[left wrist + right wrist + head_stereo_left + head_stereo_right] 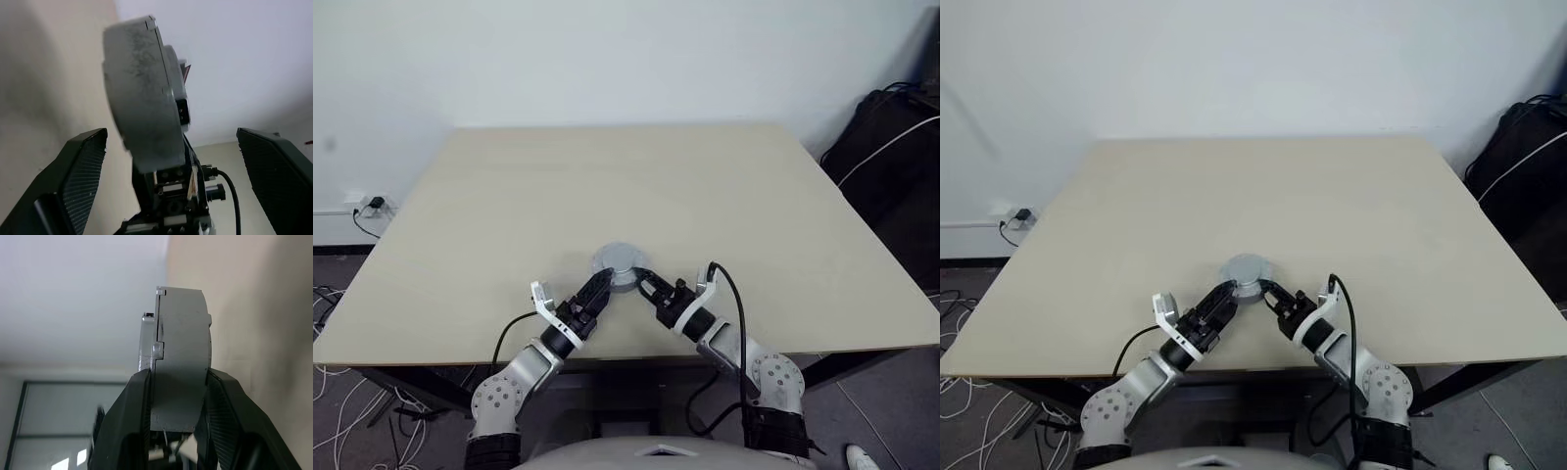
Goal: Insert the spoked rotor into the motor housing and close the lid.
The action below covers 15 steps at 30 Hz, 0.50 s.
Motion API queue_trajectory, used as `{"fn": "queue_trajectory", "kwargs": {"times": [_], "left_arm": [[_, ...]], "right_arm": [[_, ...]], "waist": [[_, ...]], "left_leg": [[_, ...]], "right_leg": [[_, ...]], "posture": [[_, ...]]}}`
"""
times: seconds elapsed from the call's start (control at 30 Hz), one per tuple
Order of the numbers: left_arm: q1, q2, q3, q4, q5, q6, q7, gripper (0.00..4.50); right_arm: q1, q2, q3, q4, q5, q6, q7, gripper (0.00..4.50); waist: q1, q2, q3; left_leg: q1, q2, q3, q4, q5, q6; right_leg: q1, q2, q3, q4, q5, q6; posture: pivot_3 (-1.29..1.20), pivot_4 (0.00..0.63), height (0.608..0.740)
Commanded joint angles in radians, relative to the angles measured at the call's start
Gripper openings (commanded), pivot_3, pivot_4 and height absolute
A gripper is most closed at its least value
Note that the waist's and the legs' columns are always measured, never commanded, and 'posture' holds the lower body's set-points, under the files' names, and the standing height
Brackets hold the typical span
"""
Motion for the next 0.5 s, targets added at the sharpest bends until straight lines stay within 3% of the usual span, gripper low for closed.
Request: {"fn": "queue_trajectory", "kwargs": {"times": [0.03, 0.37, 0.5], "left_arm": [[0.021, -0.122, -0.031, 0.001, -0.034, -0.010, 0.007, 4.47], [0.035, -0.121, -0.049, -0.002, -0.061, -0.045, 0.013, 4.47], [0.037, -0.120, -0.054, 0.000, -0.069, -0.056, 0.016, 3.21]], "right_arm": [[-0.004, -0.007, 0.022, -0.083, 0.078, 0.035, 0.039, 1.28], [0.031, -0.044, 0.035, -0.120, 0.128, 0.048, 0.019, 1.28], [0.041, -0.057, 0.037, -0.130, 0.135, 0.045, 0.011, 1.28]], "waist": [[0.000, 0.000, 0.000], [0.000, 0.000, 0.000], [0.001, 0.000, 0.000]], "left_leg": [[0.000, 0.000, 0.000, 0.000, 0.000, 0.000], [0.000, 0.000, 0.000, 0.000, 0.000, 0.000], [0.000, 0.000, 0.000, 0.000, 0.000, 0.000]], "right_leg": [[0.000, 0.000, 0.000, 0.000, 0.000, 0.000], [0.000, 0.000, 0.000, 0.000, -0.001, 0.001], [0.000, 0.000, 0.000, 0.000, -0.001, 0.001]], "posture": [[0.00, 0.000, 0.740], [0.00, 0.000, 0.740], [0.00, 0.000, 0.740]]}}
